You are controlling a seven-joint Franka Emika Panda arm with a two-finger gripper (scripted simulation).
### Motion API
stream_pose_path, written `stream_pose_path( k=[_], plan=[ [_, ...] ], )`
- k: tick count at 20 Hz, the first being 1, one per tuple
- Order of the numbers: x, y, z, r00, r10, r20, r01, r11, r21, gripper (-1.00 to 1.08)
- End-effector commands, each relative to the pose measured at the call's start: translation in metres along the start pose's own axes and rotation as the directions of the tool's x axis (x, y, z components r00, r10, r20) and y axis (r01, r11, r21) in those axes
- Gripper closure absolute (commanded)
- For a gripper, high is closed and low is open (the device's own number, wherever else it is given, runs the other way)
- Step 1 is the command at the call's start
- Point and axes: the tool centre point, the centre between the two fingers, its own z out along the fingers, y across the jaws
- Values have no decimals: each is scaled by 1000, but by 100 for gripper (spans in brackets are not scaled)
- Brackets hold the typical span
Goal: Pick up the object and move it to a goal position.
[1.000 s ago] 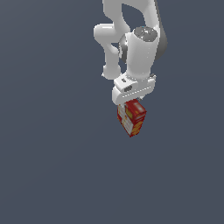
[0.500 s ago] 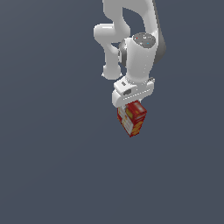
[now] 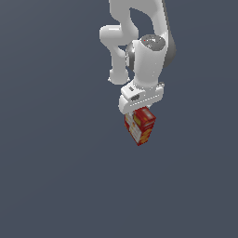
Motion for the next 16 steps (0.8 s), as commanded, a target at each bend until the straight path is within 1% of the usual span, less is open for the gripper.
stream_pose_path(
  k=[1,8,16],
  plan=[
    [-1,2,-3,1000,0,-1,0,1000,0,108],
    [-16,20,-32,1000,0,-2,0,1000,1,108],
    [-49,59,-95,1000,0,-3,0,1000,3,108]
  ],
)
